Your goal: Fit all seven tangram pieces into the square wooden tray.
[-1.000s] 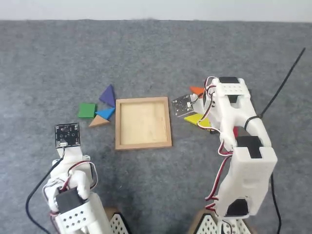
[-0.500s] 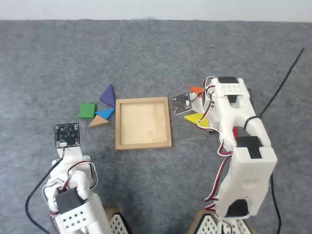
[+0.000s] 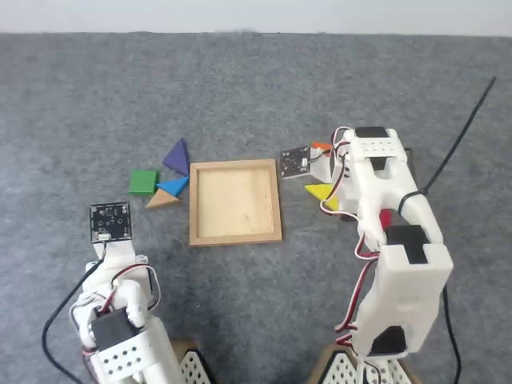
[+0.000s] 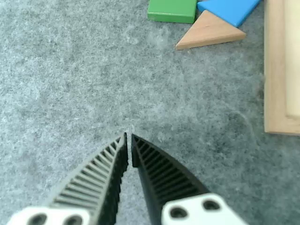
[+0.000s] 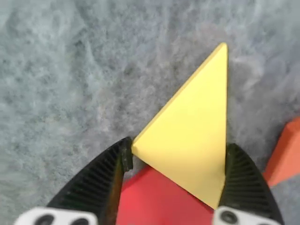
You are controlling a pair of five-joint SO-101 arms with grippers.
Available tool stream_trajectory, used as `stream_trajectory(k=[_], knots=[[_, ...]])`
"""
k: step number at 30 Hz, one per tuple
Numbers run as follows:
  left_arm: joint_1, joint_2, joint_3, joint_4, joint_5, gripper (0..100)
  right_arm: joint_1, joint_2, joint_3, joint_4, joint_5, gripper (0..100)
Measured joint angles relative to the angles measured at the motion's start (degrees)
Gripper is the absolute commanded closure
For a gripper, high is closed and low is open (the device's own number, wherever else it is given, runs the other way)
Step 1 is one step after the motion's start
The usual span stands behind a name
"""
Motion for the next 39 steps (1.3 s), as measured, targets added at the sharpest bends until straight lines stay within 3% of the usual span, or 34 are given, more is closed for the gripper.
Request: stream_trajectory(k=[11,25,32,39], knots=[[0.0,0.0,0.0,0.0,0.0,99,-5.5,-4.4,0.2,0.5,-13.0,76.4],[0.0,0.0,0.0,0.0,0.0,99,-20.5,-10.3,-4.7,0.5,-20.2,76.4],[0.0,0.0,0.0,0.0,0.0,99,-29.0,0.7,-15.3,0.5,-22.9,76.4],[0.0,0.0,0.0,0.0,0.0,99,-30.0,14.2,-27.4,0.5,-27.3,71.8]])
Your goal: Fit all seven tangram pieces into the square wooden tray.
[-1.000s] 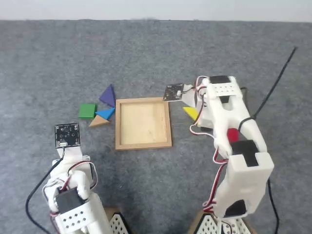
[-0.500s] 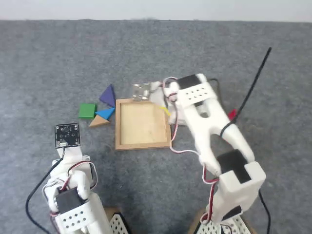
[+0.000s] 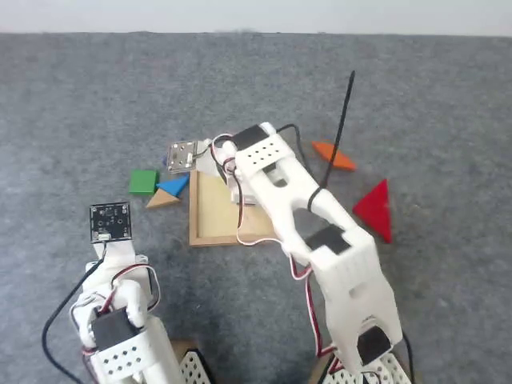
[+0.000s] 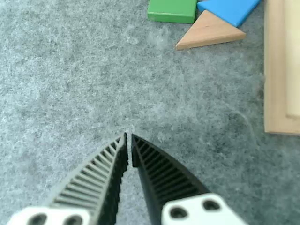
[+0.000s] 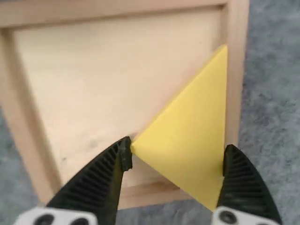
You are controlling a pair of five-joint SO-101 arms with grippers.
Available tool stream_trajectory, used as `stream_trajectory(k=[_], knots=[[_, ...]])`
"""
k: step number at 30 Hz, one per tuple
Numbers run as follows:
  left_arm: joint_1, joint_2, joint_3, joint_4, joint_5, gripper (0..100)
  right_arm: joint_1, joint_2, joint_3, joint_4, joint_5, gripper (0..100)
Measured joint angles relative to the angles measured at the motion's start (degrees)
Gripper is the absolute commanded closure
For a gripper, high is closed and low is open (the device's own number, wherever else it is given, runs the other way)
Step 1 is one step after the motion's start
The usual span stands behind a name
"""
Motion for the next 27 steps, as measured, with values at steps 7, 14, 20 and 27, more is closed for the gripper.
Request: stream_trajectory(k=[7,14,20,27], knots=[[0.0,0.0,0.0,0.0,0.0,99,-1.4,4.3,-5.9,1.9,-1.6,53.3],[0.0,0.0,0.0,0.0,0.0,99,-3.1,4.3,-6.2,3.3,-3.4,52.6],[0.0,0.0,0.0,0.0,0.0,99,-3.3,4.3,-10.0,8.2,-7.6,52.7],[0.0,0.0,0.0,0.0,0.0,99,-1.1,0.5,-10.4,9.6,-10.1,52.8]])
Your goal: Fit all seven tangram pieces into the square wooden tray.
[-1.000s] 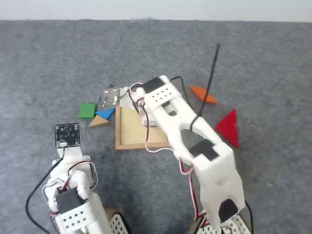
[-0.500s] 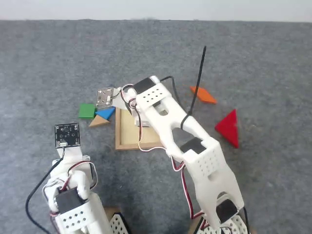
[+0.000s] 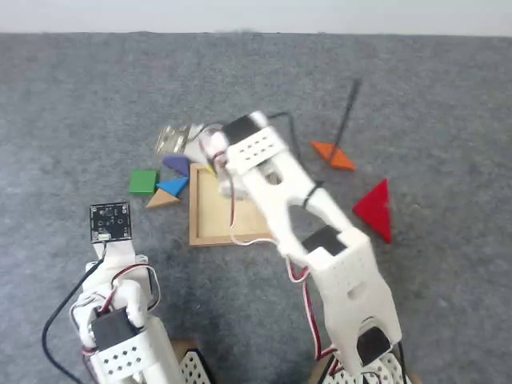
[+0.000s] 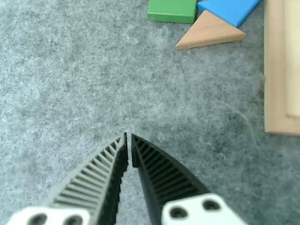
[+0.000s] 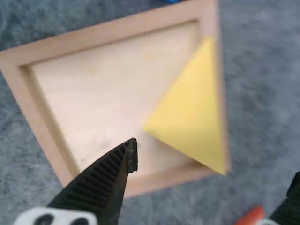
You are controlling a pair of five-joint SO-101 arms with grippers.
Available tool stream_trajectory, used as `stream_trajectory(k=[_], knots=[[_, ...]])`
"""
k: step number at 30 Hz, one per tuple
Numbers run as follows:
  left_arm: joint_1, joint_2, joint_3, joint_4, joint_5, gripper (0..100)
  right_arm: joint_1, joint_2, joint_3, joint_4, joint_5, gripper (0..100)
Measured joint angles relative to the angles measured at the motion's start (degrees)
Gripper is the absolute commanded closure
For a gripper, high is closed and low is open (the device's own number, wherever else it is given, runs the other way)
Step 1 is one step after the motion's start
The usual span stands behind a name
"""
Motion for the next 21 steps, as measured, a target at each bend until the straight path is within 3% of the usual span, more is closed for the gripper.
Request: stream_trajectory(k=[3,9,13,21], knots=[[0.0,0.0,0.0,0.0,0.0,99,3.0,-2.4,0.0,1.7,-0.6,58.4],[0.0,0.0,0.0,0.0,0.0,99,5.9,-3.1,0.0,5.0,-5.7,89.4],[0.0,0.0,0.0,0.0,0.0,99,5.8,-3.2,4.0,1.0,-11.9,88.3],[0.0,0.0,0.0,0.0,0.0,99,6.1,-3.1,14.1,-21.1,-21.4,89.8]])
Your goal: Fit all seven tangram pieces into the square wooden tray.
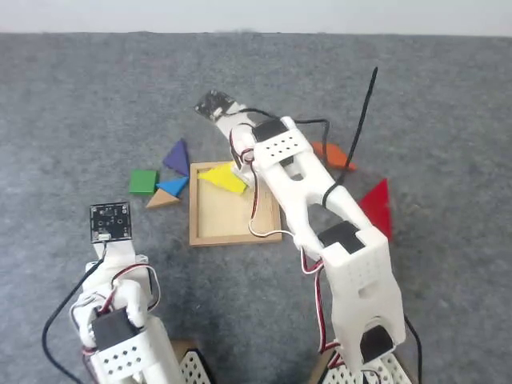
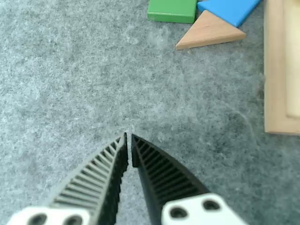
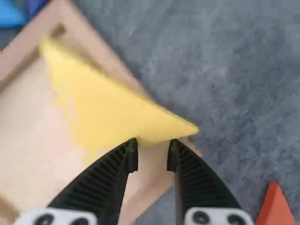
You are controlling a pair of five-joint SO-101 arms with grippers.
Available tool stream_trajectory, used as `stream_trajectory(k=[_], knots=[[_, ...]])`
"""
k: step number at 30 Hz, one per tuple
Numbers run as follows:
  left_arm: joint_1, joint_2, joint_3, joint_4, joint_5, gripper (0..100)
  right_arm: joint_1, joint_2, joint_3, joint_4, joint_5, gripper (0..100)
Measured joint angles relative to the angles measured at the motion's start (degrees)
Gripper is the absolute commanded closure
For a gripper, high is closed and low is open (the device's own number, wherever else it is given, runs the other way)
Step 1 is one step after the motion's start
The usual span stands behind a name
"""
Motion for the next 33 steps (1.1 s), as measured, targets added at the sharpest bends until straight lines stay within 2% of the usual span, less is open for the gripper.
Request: stream_trajectory(k=[7,15,18,22,25,28,33], knots=[[0.0,0.0,0.0,0.0,0.0,99,0.1,-0.9,3.7,-6.3,-2.2,89.8],[0.0,0.0,0.0,0.0,0.0,99,0.1,-6.9,4.0,1.0,-2.5,89.8],[0.0,0.0,0.0,0.0,0.0,99,-1.1,-8.0,6.3,-3.8,-2.8,89.8],[0.0,0.0,0.0,0.0,0.0,99,-4.7,-6.6,10.5,-15.9,-2.7,89.8],[0.0,0.0,0.0,0.0,0.0,99,-4.6,-3.2,10.5,-21.7,-2.6,89.8],[0.0,0.0,0.0,0.0,0.0,99,-3.8,-2.5,10.5,-21.0,-2.6,89.8],[0.0,0.0,0.0,0.0,0.0,99,-3.5,-2.5,8.8,-13.0,-2.6,89.8]])
